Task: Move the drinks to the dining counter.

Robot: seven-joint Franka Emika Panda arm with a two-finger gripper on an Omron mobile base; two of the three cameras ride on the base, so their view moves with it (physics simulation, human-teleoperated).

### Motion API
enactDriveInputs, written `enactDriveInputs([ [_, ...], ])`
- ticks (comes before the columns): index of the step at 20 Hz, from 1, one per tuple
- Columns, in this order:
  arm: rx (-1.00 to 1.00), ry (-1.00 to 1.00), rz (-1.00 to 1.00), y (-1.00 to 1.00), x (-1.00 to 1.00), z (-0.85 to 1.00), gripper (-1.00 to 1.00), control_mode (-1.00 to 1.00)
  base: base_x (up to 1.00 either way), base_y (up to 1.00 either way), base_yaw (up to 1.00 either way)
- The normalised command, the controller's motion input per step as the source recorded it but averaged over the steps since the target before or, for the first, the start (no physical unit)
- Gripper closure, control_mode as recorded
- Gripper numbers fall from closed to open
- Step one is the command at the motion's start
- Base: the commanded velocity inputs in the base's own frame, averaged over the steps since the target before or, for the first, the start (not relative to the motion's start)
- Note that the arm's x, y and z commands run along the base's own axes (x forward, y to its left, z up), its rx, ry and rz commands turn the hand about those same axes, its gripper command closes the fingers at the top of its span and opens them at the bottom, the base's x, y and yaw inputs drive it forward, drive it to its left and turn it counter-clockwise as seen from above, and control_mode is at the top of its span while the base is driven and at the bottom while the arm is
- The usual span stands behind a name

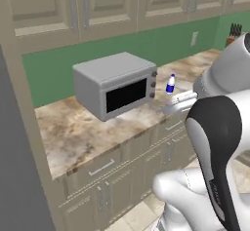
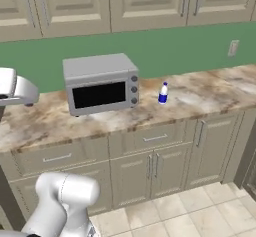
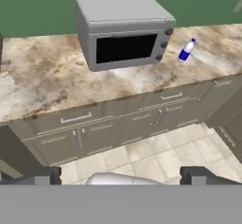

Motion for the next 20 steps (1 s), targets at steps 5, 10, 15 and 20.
enactDriveInputs([
  [5,0.00,0.00,0.00,0.00,0.00,0.00,-1.00,1.00,-0.09,-1.00,0.00],
  [10,0.00,0.00,0.00,0.00,0.00,0.00,-1.00,1.00,0.14,-0.96,0.14],
  [15,0.00,0.00,0.00,0.00,0.00,0.00,-1.00,1.00,0.48,-0.74,0.30],
  [20,0.00,0.00,0.00,0.00,0.00,0.00,-1.00,1.00,0.27,-0.49,0.45],
])
